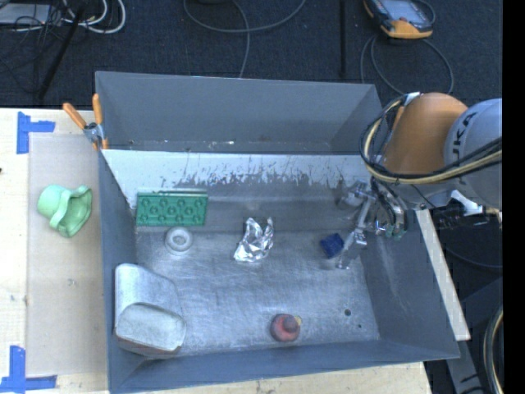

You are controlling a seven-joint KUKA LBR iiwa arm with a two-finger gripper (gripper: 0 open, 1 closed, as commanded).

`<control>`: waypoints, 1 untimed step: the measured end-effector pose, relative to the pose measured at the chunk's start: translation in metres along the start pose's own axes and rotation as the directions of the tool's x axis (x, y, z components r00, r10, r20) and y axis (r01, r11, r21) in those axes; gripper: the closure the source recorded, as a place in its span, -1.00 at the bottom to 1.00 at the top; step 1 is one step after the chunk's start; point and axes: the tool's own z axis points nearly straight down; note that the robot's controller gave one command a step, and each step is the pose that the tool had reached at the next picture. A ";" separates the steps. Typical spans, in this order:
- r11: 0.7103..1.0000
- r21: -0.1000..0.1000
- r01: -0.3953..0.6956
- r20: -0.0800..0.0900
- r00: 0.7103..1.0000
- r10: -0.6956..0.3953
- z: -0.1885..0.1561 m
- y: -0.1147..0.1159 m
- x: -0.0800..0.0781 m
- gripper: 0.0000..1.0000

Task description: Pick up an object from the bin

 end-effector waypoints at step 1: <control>0.998 0.001 -0.067 0.001 0.998 0.067 0.028 -0.003 -0.001 -1.00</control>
Offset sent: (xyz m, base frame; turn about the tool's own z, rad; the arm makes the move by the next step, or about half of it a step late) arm -0.0008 -0.0028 -0.0297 0.0677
